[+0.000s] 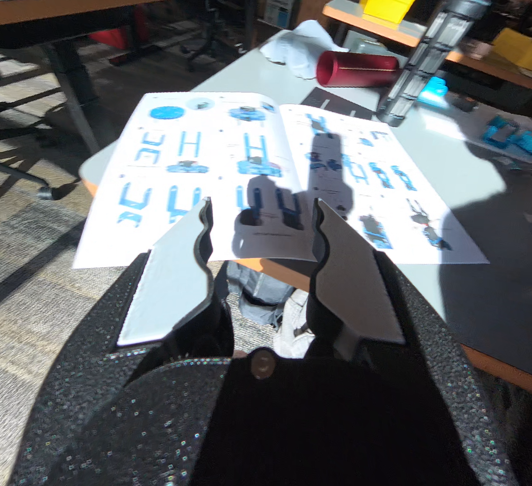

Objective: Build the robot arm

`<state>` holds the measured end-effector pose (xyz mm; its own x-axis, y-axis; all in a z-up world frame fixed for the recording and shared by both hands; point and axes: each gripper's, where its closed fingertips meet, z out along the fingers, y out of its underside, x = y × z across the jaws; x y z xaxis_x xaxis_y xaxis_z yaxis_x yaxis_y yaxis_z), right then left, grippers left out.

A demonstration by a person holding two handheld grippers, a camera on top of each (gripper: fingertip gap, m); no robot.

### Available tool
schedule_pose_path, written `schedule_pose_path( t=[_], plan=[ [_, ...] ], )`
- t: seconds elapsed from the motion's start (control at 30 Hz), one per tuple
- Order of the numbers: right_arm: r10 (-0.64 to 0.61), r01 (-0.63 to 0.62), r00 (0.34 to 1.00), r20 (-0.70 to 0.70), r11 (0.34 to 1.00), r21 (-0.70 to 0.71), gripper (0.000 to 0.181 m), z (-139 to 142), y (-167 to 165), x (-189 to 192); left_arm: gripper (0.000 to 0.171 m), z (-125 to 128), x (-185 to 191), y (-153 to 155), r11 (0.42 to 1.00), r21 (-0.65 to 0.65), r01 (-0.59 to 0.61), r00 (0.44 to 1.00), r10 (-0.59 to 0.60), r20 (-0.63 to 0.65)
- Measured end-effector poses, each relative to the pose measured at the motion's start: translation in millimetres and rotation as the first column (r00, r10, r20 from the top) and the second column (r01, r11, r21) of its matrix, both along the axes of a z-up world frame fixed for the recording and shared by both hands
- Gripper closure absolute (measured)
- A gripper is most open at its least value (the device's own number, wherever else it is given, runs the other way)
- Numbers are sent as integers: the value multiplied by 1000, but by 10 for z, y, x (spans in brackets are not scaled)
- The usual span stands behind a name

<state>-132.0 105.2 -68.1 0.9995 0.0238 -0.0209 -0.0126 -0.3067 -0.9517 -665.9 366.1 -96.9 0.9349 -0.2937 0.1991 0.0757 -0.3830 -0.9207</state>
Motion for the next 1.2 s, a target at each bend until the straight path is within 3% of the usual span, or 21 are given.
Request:
schedule_pose_path(
  t=[0.13,0.23,0.33,0.4,0.5,0.6,0.67,0.73,0.8,1.0,1.07,1.2],
  plan=[
    [-59,57,998,-20,996,-70,102,-10,57,63,103,-122,-560,54,996,-35,-77,997,76,-16],
    [-14,13,1000,-15,999,-50,116,226,146,-130,98,-245,-784,73,995,-52,-86,996,87,16],
    [226,-227,974,-31,974,-25,114,495,363,-934,93,-492,-1001,175,990,-133,-56,993,69,96],
    [434,-439,897,-88,896,-58,115,465,624,-1741,95,-684,-1040,256,977,-212,18,968,36,247],
    [582,-597,802,-133,789,-147,111,145,1220,-2833,107,-815,-975,337,961,-242,137,897,-17,441],
    [594,-581,801,-74,742,-334,126,-389,1931,-3323,133,-856,-927,367,958,-227,176,873,-45,486],
    [564,-506,825,23,757,-414,148,-622,2352,-3351,157,-822,-905,363,963,-206,175,880,-59,472],
    [529,-415,840,123,772,-482,176,-808,2560,-3257,167,-724,-885,337,969,-178,174,897,-81,435],
    [543,-402,832,114,732,-550,180,-1000,2490,-3231,169,-615,-866,311,974,-146,174,927,-112,357],
    [436,-341,897,71,785,-518,180,-989,2097,-2956,168,-475,-468,404,952,-117,282,954,-265,143],
    [389,-313,919,58,813,-491,180,-987,2045,-2905,167,-524,-401,521,955,-141,261,965,-254,66],
    [326,-265,941,89,877,-401,174,-827,2046,-2823,143,-486,-657,576,989,-127,79,982,-100,-163]
  ],
)
